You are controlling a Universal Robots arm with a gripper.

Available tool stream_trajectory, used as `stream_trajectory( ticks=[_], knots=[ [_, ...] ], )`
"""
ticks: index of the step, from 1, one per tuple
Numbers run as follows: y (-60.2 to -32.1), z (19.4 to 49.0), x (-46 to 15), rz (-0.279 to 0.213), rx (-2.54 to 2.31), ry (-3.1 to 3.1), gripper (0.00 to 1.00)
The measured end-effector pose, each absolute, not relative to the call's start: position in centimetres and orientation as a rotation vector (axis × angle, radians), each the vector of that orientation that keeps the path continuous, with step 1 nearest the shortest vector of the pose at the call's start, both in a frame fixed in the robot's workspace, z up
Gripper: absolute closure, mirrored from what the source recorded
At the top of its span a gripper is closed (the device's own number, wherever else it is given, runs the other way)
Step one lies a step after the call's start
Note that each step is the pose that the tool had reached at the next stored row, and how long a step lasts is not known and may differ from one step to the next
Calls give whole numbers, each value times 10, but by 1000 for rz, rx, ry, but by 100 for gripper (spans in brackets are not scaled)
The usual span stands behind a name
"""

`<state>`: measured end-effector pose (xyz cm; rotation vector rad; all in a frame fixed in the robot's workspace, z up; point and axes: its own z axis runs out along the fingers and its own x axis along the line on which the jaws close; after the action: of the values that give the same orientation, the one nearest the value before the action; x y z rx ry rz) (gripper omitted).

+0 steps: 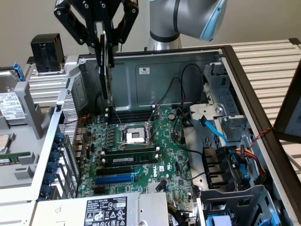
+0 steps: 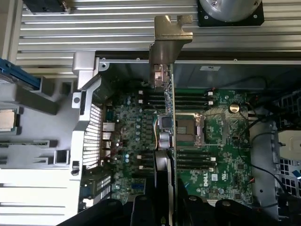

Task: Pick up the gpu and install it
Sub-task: 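Pick up the gpu and move the gpu toward the slot, then insert the gpu into the slot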

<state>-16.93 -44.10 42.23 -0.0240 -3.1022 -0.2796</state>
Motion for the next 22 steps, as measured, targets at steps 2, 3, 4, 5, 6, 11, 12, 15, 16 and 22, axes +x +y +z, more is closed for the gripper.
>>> stream_trajectory(
  ticks=[2,3,4,5,6,11,12,15,16,22],
  knots=[
    [-442,422,-161,-279,-24,-3100,73],
    [-443,422,-156,-279,-24,-3099,73],
    [-443,422,-152,-279,-25,-3099,73],
    [-444,422,-148,-279,-25,-3098,73],
    [-444,422,-143,-279,-25,-3097,73],
    [-445,422,-133,-279,-25,-3097,73],
    [-445,422,-133,-280,-25,-3097,73],
    [-445,422,-133,-281,-25,-3097,73],
    [-445,422,-133,-281,-25,-3097,73],
    [-445,422,-133,-282,-24,-3097,73]
  ],
)
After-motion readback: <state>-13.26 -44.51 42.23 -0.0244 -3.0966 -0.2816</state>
